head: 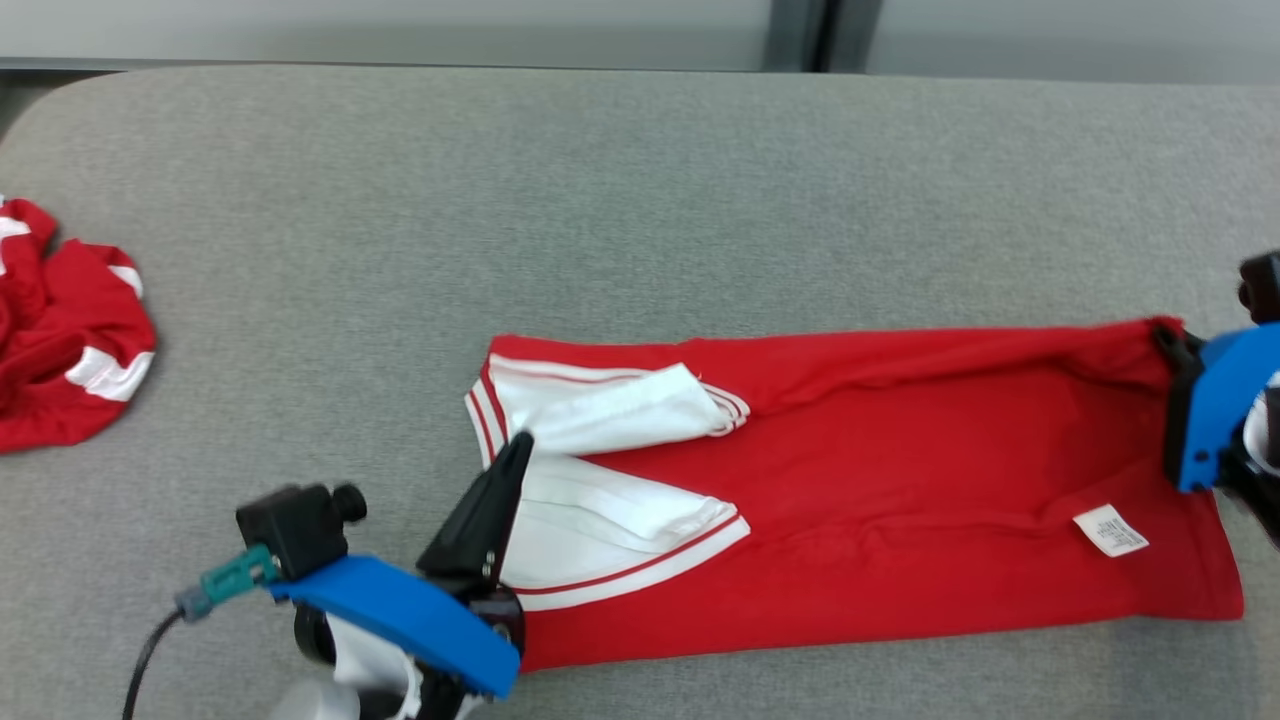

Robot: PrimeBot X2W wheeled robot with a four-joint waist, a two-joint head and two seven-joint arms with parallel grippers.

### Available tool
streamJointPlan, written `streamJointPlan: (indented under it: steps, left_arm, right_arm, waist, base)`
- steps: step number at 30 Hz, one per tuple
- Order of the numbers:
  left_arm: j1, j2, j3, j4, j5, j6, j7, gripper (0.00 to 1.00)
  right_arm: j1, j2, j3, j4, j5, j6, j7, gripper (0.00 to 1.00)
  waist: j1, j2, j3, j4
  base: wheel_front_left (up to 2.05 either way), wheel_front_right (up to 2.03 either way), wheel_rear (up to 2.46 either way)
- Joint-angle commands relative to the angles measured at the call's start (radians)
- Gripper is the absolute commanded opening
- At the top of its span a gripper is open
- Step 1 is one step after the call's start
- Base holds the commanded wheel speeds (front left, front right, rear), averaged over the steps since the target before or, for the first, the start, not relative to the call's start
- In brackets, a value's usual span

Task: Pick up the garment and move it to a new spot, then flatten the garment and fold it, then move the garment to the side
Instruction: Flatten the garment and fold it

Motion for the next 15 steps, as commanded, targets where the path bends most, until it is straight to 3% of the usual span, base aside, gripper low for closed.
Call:
streamJointPlan:
  steps: [1,13,14,15]
  left_arm:
    - [0.018,0.005,-0.004,-0.013,0.000,0.011,0.003,0.00]
    - [0.178,0.013,-0.035,-0.047,-0.040,0.045,0.025,0.00]
    - [0.183,0.018,-0.041,-0.043,-0.043,0.043,0.033,0.03]
    - [0.180,0.025,-0.043,-0.042,-0.035,0.040,0.034,0.67]
  right_arm:
    - [0.022,-0.014,-0.006,0.001,-0.007,0.000,0.006,0.00]
    - [0.158,-0.032,-0.075,-0.070,-0.032,0.000,0.037,0.00]
    - [0.168,-0.024,-0.079,-0.078,-0.030,0.000,0.044,0.32]
    - [0.176,-0.016,-0.092,-0.087,-0.026,0.000,0.050,1.00]
  waist:
    - [0.0003,-0.0001,-0.005,0.008]
    - [0.0003,-0.0001,-0.032,0.040]
    - [0.0003,-0.0001,-0.034,0.039]
    - [0.0003,-0.0001,-0.037,0.037]
  base:
    - [0.00,0.00,0.00]
    - [0.00,0.00,0.00]
    - [0.00,0.00,0.00]
    - [0.00,0.00,0.00]
